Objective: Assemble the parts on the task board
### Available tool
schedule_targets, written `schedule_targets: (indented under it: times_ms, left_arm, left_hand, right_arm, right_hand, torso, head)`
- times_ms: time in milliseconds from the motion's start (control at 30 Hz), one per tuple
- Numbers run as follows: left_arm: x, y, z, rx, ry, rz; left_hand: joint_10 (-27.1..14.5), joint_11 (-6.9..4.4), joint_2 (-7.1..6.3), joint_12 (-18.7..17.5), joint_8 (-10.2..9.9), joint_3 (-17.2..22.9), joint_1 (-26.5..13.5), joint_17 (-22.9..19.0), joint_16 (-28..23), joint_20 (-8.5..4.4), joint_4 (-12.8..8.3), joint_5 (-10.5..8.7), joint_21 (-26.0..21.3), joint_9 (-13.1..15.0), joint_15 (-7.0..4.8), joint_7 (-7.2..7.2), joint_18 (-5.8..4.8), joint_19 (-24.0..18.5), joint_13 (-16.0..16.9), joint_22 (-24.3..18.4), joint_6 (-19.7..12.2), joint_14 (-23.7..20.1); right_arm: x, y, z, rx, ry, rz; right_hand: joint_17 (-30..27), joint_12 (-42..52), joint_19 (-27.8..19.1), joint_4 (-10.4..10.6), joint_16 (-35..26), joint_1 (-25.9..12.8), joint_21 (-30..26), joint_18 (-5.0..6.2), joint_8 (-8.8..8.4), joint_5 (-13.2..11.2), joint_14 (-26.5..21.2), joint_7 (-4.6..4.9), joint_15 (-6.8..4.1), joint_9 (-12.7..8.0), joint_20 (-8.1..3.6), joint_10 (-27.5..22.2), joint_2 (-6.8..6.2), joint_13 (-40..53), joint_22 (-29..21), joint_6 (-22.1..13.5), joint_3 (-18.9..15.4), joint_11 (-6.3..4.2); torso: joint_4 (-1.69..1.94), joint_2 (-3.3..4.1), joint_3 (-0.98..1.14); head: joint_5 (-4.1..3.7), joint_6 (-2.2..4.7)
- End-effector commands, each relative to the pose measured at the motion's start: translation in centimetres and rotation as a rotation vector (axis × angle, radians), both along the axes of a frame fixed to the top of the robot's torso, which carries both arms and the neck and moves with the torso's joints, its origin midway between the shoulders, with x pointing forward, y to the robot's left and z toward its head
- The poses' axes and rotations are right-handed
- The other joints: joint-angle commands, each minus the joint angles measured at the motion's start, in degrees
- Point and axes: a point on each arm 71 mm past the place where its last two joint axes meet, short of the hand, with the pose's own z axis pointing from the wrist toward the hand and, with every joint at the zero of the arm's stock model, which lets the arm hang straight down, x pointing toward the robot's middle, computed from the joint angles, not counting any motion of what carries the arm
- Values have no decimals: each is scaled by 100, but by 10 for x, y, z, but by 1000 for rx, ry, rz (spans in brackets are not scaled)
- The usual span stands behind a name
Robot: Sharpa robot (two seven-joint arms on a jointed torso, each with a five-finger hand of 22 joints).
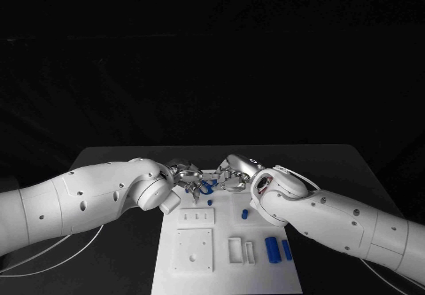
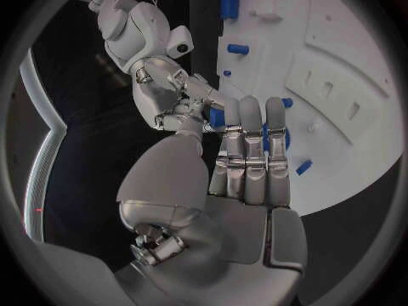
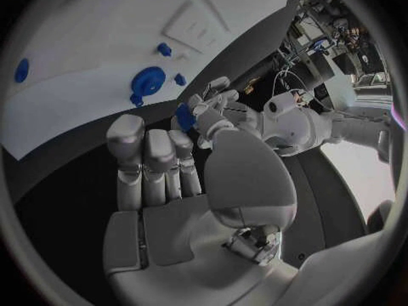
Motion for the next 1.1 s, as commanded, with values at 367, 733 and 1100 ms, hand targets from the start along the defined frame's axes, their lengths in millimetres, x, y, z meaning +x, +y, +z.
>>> schedule_targets:
  times_ms: [367, 733, 1100]
  left_arm:
    - [-2, -5, -1, 21, 22, -35]
    - [-2, -7, -1, 21, 28, -36]
    - [-1, -7, -2, 18, 39, -39]
  left_hand:
    - [202, -31, 187, -18, -1, -106, 128, 35, 18, -32, -252, 526, 3, 200, -25, -103, -30, 18, -3, 75, 334, -12]
    - [200, -40, 293, -29, -12, -115, 175, 44, 30, -39, -293, 882, -8, 539, -30, -134, -36, 6, -14, 144, 326, -18]
    - [219, -76, 454, -82, 8, 208, 471, 60, 46, -64, -677, 1752, 9, 885, -55, -227, -46, -12, -64, 206, 491, -22]
  right_arm:
    - [-2, 6, 0, -17, 1, 20]
    - [-4, 8, -1, -21, 6, 28]
    - [-5, 9, -2, -24, 10, 32]
  right_hand:
    - [2, -2, 96, 6, 24, 53, -17, -23, 40, 32, 22, -28, -34, 5, -36, 18, 15, 3, 563, 80, 19, -32]
    - [2, 1, 100, 16, 23, 57, 0, -24, 40, 46, 24, -31, -36, 5, -38, 22, 8, 7, 568, 86, 14, -34]
    - [2, 1, 100, 17, 23, 58, 1, -24, 40, 47, 24, -31, -36, 5, -38, 22, 8, 7, 568, 86, 14, -34]
  torso:
    - [-1, 3, 0]
    - [3, -1, -6]
    - [1, 1, -7]
  head:
    - [-25, 8]
    - [-34, 10]
    - [-48, 3]
